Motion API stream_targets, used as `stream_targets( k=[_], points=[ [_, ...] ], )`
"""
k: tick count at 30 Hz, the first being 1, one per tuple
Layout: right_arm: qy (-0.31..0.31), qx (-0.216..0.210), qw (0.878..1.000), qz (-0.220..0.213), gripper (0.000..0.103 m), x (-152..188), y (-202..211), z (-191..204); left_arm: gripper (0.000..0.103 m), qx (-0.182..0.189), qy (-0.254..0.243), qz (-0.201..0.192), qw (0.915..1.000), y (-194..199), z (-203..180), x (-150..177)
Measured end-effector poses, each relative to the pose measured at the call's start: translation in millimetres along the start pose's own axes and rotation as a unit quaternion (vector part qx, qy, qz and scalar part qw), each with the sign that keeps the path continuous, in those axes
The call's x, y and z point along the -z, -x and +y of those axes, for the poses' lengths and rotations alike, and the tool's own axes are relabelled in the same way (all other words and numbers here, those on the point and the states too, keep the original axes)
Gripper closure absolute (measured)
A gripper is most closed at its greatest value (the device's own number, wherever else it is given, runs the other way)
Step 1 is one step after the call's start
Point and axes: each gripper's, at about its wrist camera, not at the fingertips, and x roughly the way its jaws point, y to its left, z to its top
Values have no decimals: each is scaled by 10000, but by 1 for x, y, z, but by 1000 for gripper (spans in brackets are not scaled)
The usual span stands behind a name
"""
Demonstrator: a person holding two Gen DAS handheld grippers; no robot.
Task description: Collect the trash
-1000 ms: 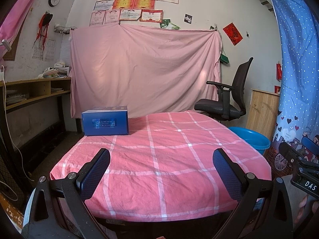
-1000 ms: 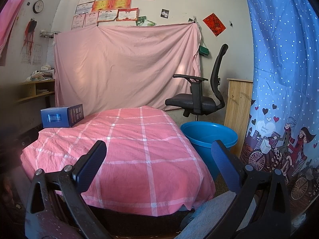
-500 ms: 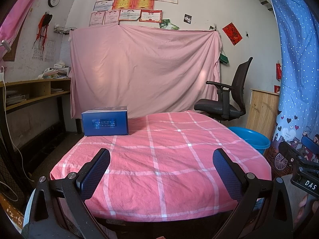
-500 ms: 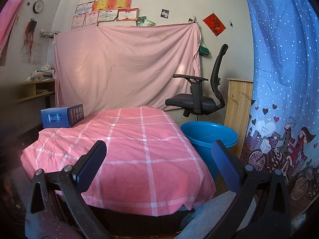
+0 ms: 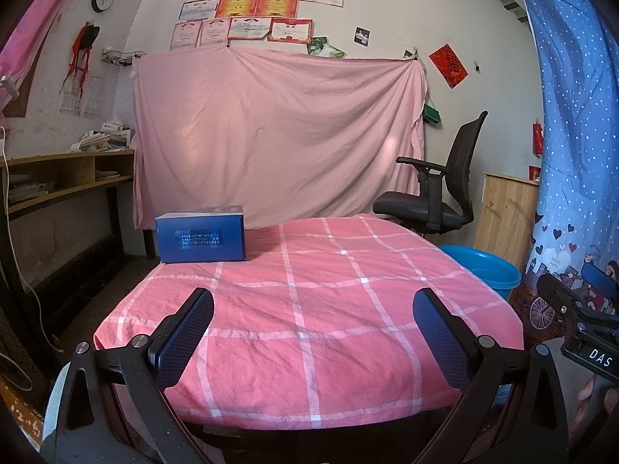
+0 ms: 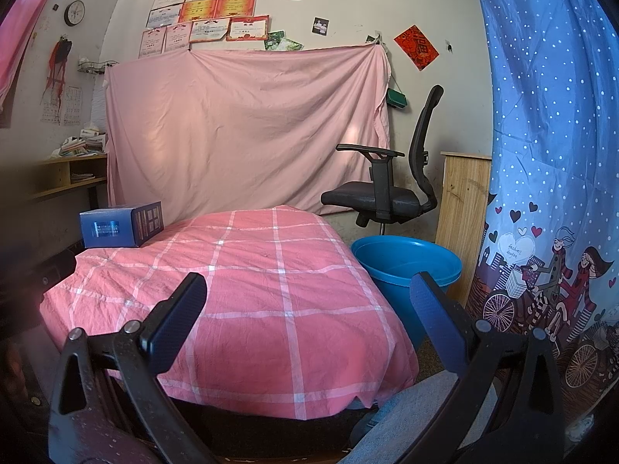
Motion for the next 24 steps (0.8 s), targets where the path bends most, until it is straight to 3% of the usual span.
stream_targets(
  k=[24],
  points=[
    [-3, 4, 10000, 8, 0, 0, 0, 1, 2, 11, -75, 0, 10000, -3, 3, 2]
  ],
)
